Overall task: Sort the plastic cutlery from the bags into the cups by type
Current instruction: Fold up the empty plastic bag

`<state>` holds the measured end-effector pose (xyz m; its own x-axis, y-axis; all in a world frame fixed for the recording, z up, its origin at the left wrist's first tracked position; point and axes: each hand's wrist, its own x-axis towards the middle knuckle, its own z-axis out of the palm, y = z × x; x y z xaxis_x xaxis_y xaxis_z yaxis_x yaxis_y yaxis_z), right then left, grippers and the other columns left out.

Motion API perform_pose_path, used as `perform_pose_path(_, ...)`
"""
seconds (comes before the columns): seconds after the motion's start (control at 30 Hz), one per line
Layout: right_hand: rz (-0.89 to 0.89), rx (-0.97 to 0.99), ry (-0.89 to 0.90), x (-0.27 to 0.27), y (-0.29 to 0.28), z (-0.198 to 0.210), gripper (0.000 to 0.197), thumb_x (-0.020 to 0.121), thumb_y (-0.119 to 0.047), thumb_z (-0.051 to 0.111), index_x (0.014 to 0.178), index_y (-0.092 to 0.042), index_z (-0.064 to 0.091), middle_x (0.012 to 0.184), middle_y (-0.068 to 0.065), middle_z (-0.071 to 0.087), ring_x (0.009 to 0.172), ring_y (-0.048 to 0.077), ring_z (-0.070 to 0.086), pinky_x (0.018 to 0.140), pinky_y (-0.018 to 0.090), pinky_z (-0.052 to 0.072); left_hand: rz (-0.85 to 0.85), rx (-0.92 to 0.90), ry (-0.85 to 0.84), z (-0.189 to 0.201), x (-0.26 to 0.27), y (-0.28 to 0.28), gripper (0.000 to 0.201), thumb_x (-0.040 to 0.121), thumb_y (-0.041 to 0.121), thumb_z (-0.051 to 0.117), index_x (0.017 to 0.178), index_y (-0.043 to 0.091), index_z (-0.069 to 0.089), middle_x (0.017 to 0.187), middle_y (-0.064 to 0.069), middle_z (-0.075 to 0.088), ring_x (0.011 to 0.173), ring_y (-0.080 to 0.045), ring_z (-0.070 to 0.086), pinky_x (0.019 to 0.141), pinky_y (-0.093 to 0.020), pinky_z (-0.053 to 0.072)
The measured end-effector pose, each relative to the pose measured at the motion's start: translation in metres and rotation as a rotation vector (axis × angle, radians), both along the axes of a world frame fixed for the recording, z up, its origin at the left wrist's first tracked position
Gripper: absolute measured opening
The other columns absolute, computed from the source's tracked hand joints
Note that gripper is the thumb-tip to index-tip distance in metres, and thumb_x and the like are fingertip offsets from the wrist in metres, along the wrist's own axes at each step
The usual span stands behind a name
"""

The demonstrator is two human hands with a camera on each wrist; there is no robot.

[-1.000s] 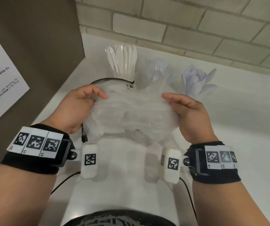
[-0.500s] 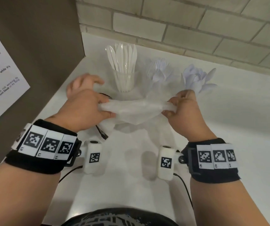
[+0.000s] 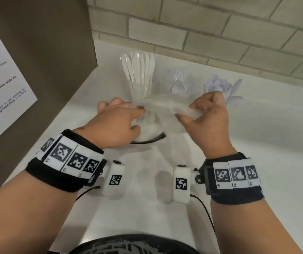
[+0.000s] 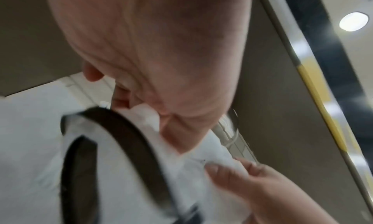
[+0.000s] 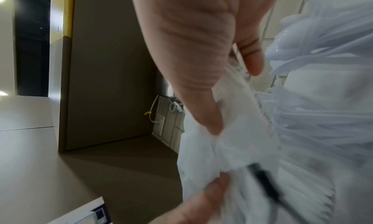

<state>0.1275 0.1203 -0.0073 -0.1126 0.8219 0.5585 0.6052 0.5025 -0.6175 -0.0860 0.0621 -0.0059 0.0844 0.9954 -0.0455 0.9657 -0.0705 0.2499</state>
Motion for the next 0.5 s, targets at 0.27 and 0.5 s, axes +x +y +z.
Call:
perform_pose_path(0.27, 0.447, -0.296, -0.422, -0.019, -0.017, -0.013, 0.030, 0.073, -0.019, 0.078, 0.081, -0.024, 0.049, 0.068, -0.019, 0.043, 0.058, -0.002, 0.046, 0.058, 0.010, 0.035, 0.231, 0.104, -1.042, -0.002, 0.021, 0.000, 0.094, 0.059, 0.078, 0.065, 0.097, -0.008, 0.059, 0.091, -0.028, 0.066, 0.085, -0.041, 0.065, 0.086, -0.054, 0.052)
perform_pose_path(0.5, 0.472, -0.957, 0.610, -0.035, -0.022, -0.009, 0.032, 0.093, -0.027, 0.058, 0.115, -0.014, 0.038, 0.111, 0.021, 0.064, 0.101, 0.032, 0.067, 0.085, 0.040, 0.056, 0.165, 0.323, -0.968, -0.005, 0.025, -0.007, 0.036, 0.088, 0.039, 0.062, 0.099, 0.007, 0.072, 0.090, -0.010, 0.074, 0.087, -0.023, 0.070, 0.081, -0.038, 0.056)
